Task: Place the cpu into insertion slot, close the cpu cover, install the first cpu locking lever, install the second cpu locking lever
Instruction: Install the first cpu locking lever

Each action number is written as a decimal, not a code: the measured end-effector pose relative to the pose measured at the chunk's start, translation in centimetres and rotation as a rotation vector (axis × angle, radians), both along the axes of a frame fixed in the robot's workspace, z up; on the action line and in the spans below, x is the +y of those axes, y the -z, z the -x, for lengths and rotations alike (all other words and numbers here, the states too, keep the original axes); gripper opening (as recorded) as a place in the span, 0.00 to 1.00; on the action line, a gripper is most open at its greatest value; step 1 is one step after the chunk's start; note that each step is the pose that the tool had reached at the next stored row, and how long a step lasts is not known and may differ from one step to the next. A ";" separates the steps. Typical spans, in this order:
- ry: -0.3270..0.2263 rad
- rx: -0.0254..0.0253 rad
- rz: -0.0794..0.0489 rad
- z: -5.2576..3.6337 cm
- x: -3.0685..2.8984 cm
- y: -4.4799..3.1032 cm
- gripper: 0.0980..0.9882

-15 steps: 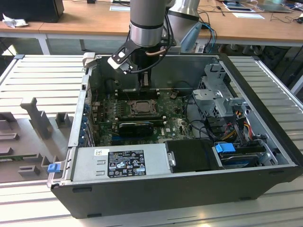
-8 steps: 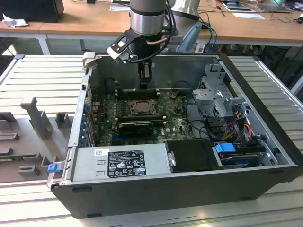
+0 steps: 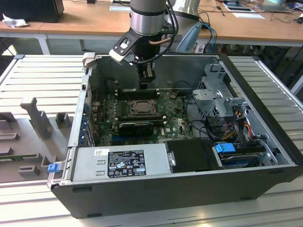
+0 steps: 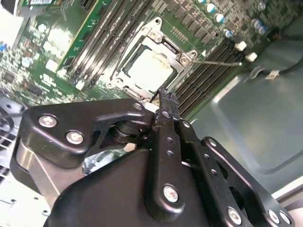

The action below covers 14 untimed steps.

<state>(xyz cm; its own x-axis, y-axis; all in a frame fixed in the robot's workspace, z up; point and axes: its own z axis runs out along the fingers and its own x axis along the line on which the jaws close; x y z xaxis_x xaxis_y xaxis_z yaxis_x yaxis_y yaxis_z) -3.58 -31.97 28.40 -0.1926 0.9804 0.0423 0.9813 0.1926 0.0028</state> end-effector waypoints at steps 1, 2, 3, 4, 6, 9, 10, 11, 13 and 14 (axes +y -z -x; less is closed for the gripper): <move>-0.019 0.0000 0.000 0.00 0.00 0.00 0.01; -0.049 0.0000 0.000 0.00 0.00 0.00 0.01; -0.109 0.0000 0.000 0.00 0.00 0.00 0.01; -0.175 -0.0001 0.000 0.00 0.00 0.00 0.01; -0.259 0.0000 0.000 0.00 0.00 0.00 0.01; -0.299 0.0000 0.000 0.00 0.00 0.00 0.01; -0.308 -0.0001 0.000 0.00 0.00 0.00 0.01; -0.322 -0.0001 0.000 0.00 0.00 0.00 0.01; -0.356 0.0000 0.000 0.00 0.00 0.00 0.01; -0.376 0.0000 0.000 0.00 0.00 0.00 0.01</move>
<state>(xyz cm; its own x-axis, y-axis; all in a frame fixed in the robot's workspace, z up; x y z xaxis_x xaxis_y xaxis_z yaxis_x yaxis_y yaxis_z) -3.57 -31.97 28.39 -0.5392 0.8411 0.0424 0.8419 0.5396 0.0028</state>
